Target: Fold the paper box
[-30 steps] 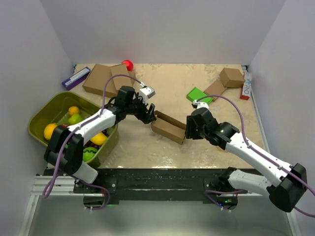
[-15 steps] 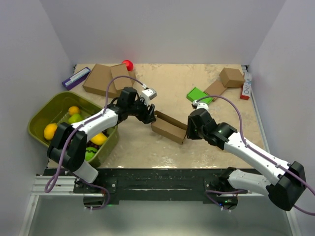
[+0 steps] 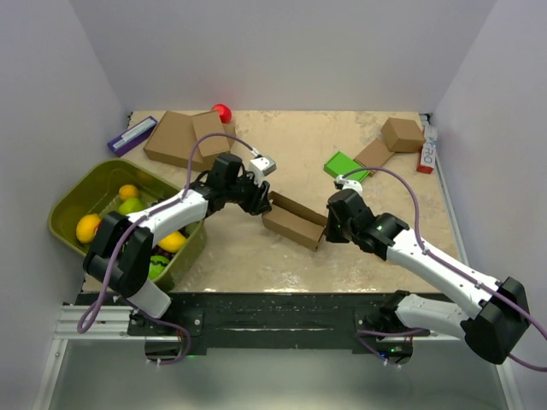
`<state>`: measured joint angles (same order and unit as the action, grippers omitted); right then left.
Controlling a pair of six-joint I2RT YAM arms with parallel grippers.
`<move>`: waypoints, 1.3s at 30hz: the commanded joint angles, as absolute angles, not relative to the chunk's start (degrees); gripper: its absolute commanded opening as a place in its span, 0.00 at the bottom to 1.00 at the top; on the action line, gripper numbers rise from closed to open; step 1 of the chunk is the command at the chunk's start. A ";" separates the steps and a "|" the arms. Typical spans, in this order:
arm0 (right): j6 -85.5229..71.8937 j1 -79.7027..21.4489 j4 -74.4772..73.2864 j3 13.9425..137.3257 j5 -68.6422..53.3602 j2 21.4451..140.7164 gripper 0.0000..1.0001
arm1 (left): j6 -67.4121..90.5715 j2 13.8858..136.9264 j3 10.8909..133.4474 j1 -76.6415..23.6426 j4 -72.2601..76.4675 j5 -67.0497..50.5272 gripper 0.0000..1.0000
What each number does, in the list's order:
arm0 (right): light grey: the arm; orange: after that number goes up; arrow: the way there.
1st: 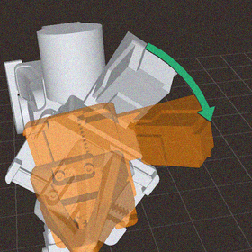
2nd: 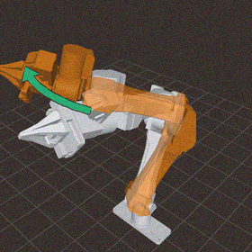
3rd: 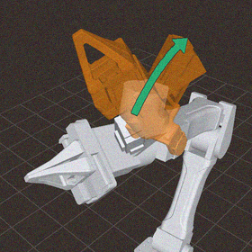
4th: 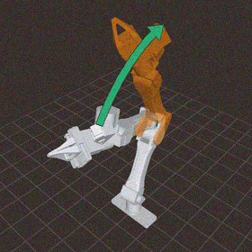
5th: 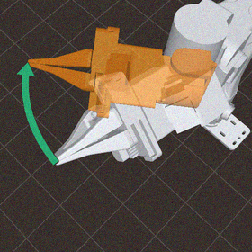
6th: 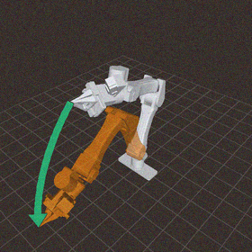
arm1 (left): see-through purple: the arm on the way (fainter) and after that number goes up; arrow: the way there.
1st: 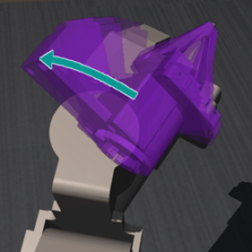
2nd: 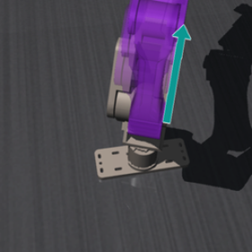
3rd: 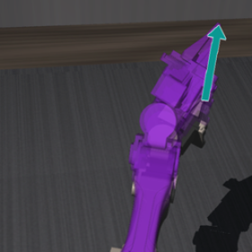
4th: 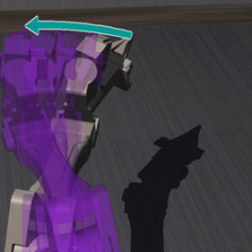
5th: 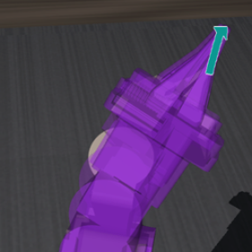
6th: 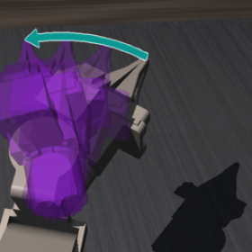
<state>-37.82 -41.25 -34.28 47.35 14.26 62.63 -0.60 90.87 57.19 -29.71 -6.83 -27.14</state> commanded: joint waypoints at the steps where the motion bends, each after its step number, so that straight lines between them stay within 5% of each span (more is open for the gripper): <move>1: -40.78 -41.57 -32.17 49.04 15.21 63.02 0.06 | -0.44 91.50 58.18 -30.50 -5.80 -27.69 0.38; 39: -47.63 -51.77 -33.22 44.91 22.24 72.06 0.00 | 1.67 90.88 58.27 -31.03 -6.07 -26.10 0.29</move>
